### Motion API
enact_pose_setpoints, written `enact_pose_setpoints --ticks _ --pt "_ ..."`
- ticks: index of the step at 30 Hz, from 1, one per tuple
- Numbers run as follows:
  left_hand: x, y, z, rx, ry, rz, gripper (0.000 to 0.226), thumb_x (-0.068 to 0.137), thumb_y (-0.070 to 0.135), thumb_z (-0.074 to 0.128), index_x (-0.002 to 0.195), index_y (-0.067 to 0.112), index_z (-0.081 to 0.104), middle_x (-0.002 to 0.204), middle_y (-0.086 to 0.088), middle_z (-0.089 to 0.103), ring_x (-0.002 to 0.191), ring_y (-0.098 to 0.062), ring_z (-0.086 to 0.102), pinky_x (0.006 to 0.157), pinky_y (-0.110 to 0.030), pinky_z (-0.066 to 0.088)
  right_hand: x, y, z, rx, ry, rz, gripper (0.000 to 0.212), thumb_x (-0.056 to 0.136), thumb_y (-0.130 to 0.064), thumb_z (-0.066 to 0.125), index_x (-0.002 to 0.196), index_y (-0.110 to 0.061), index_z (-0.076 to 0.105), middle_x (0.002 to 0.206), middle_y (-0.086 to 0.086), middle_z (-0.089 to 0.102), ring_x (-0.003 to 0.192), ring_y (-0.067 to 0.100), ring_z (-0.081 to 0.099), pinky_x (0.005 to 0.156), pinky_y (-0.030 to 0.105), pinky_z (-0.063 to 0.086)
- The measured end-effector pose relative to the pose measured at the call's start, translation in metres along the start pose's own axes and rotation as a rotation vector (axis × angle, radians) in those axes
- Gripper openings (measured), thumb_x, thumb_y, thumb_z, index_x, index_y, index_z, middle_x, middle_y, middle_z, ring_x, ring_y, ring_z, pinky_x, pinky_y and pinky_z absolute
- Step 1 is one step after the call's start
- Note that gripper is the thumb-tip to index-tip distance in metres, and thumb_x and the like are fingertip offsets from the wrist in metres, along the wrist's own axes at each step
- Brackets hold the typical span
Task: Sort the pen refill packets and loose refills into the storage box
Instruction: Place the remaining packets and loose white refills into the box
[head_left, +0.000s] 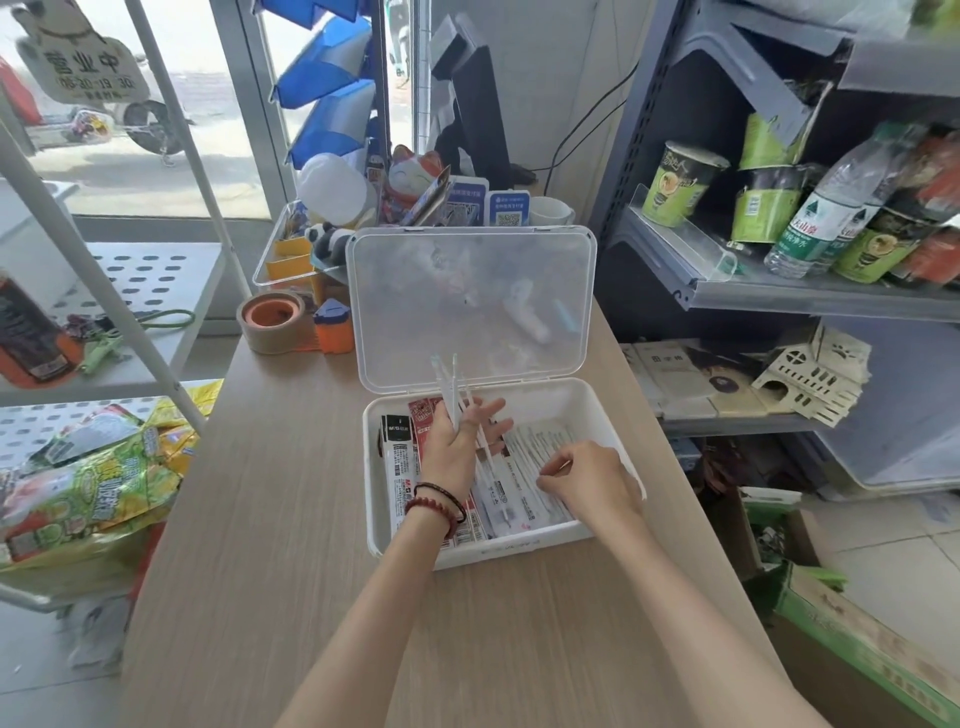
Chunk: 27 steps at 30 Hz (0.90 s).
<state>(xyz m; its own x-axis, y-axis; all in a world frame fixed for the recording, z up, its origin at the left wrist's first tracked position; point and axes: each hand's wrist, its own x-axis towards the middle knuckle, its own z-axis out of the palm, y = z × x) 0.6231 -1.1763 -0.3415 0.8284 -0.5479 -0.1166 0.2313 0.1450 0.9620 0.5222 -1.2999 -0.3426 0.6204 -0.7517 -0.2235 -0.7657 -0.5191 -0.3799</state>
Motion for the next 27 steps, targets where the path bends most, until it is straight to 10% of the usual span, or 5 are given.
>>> enact_pose_setpoints --ticks 10,27 --pt "0.002 -0.001 0.001 0.057 -0.106 0.011 0.035 0.1 0.025 0.037 0.122 -0.001 0.041 0.118 -0.003 0.066 0.102 -0.014 0.067 0.074 -0.03 0.059 -0.007 0.004 -0.001 0.268 0.268 -0.344 0.049 0.083 -0.074 0.048 0.081 -0.031 0.071 0.07 -0.015 0.068 0.062 0.002 0.062 0.056 0.035 0.055" --pt "0.0 -0.003 0.006 0.054 -0.111 0.034 0.021 0.1 0.022 0.039 0.11 0.004 0.039 0.121 -0.009 0.063 0.1 -0.016 0.068 0.079 -0.034 0.059 -0.009 0.002 -0.006 0.265 0.171 -0.29 0.02 0.083 -0.055 0.066 0.091 -0.037 0.072 0.082 -0.022 0.071 0.076 -0.004 0.063 0.067 0.024 0.053"
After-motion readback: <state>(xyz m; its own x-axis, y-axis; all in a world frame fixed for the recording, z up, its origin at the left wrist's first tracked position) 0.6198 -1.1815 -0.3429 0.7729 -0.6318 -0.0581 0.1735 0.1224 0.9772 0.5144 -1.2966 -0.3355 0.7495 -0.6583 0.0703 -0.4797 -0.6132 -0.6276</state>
